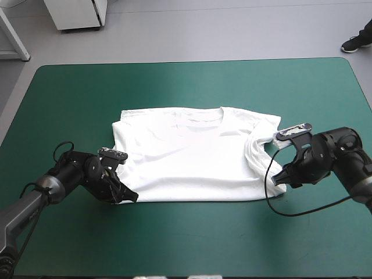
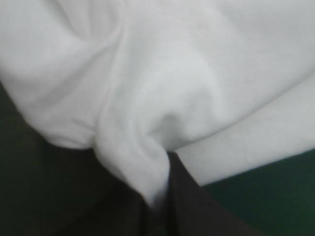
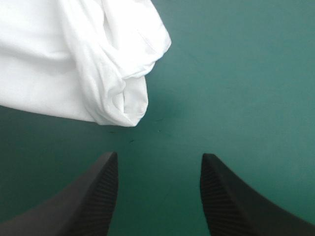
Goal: Fold the cloth
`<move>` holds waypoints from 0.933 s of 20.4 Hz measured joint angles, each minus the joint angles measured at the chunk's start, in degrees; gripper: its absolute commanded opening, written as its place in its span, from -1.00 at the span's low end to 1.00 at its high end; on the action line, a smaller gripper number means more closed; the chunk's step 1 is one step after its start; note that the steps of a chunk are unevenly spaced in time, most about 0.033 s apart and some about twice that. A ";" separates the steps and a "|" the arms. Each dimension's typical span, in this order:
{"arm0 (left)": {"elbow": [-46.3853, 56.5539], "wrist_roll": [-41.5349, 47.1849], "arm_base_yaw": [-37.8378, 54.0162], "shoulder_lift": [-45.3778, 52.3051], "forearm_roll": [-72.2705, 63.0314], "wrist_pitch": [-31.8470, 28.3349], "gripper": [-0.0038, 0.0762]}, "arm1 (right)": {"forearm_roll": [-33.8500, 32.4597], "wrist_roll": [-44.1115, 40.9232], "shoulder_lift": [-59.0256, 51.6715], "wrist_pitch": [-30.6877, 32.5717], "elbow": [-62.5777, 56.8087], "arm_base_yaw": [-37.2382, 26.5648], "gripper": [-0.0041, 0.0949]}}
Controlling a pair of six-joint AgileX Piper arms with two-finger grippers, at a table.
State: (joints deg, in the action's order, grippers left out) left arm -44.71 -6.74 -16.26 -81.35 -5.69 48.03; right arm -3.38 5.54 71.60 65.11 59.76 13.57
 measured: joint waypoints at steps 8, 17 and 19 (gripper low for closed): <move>-0.12 -0.97 0.00 -0.05 -0.55 0.83 -0.93 | 4.75 2.05 11.06 -4.93 0.00 0.00 0.08; -0.94 -1.17 0.00 -0.52 -0.55 1.73 -0.93 | 7.43 4.05 18.03 -6.28 0.00 0.00 0.08; -0.94 -1.21 0.00 -0.58 -0.55 1.80 -0.93 | 7.43 4.19 19.47 -6.55 0.00 0.00 0.08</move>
State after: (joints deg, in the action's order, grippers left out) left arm -45.66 -7.95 -16.26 -81.93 -6.24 49.83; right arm 4.05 9.73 91.08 58.56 59.76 13.57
